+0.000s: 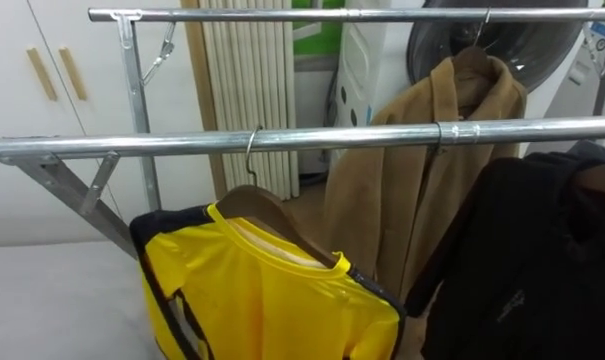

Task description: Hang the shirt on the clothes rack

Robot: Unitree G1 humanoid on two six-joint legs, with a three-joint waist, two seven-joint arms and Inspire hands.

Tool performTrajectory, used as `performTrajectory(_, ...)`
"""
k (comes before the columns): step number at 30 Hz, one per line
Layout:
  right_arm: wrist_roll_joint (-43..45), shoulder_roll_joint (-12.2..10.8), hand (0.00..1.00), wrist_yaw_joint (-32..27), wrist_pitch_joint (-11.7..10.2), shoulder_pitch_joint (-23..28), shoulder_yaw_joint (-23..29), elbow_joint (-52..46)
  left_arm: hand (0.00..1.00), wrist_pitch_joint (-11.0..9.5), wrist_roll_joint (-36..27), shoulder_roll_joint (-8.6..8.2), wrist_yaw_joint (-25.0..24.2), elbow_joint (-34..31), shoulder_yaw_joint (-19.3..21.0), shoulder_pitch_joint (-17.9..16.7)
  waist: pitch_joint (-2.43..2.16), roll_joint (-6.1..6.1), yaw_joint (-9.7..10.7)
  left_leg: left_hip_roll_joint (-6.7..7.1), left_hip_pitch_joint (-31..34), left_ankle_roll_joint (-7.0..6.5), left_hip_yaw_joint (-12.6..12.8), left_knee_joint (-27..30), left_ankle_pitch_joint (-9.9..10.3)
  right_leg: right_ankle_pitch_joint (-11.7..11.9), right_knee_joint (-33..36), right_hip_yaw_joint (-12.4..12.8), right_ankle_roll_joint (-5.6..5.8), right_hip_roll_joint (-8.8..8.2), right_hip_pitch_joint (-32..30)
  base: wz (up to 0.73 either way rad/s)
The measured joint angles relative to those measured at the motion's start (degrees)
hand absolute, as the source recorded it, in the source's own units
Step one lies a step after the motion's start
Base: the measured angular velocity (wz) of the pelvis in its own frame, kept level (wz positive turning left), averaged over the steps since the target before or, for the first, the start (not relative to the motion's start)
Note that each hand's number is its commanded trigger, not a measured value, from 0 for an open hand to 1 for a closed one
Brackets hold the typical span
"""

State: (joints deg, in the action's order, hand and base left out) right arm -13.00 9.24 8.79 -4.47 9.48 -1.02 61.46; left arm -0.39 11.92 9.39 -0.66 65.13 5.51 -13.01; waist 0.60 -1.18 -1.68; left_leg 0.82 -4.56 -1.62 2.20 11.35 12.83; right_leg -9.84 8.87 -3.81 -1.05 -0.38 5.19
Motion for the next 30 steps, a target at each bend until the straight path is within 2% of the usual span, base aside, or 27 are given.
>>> performTrajectory(2,-0.09,-0.25,0.00,-0.24,0.15,0.17,0.02,1.74,0.00,0.09,-0.05,-0.62,0.37,-0.01,0.06,-0.24,-0.31,0.25,-0.07,0.03,-0.01,0.04,0.03,-0.04,0.05,0.00,-0.03,-0.01,0.00,0.12,-0.05,0.00)
performTrajectory(5,-1.23,-0.78,0.00,-1.42,0.15,0.13,0.12,4.32,0.00,0.15,-0.49,-1.19,1.23,-0.01,0.24,-0.27,-0.45,0.35,0.00,0.05,-0.16,0.06,0.05,0.05,0.06,0.03,-0.05,-0.14,-0.05,0.20,-0.07,0.00)
performTrajectory(14,-2.33,-2.24,0.00,-4.37,0.35,-0.76,0.20,7.78,0.00,0.83,-0.61,-2.07,2.52,1.27,0.33,-0.32,-0.36,0.34,0.15,0.05,-0.22,0.15,0.06,0.03,0.11,-0.08,-0.29,-0.10,-0.12,0.25,0.38,0.00)
performTrajectory(17,-2.43,-2.24,0.00,-4.24,0.75,-1.06,0.19,7.90,0.00,1.77,-0.59,-2.06,2.28,1.29,0.15,-0.50,-0.35,0.36,0.17,0.06,-0.15,0.15,-0.16,0.09,0.11,-0.08,-0.29,-0.12,-0.12,0.25,0.71,0.02)
performTrajectory(24,-2.22,-2.15,0.00,-2.53,0.83,-3.26,0.07,11.00,0.00,2.11,-1.29,-2.07,1.94,1.42,-0.13,-0.23,-0.29,0.46,0.39,0.12,-0.05,0.15,-0.70,0.29,0.11,-0.09,-0.35,-0.77,-0.15,0.21,0.60,0.03)
performTrajectory(27,-2.22,-2.12,0.00,-2.24,0.96,-4.15,0.05,12.25,0.00,2.95,-2.31,-2.08,1.58,1.42,-0.16,-0.16,-0.29,0.61,0.40,0.13,-0.01,0.15,-0.80,0.27,0.11,-0.10,-0.35,-0.93,-0.17,0.18,0.61,0.00)
performTrajectory(30,-2.19,-2.05,0.00,-1.85,2.12,-4.67,0.05,12.41,0.00,3.61,-3.00,-2.09,1.27,1.41,-0.12,-0.13,-0.28,0.72,0.40,0.15,0.03,0.15,-0.93,0.27,0.11,-0.12,-0.36,-1.07,-0.19,0.16,0.64,0.02)
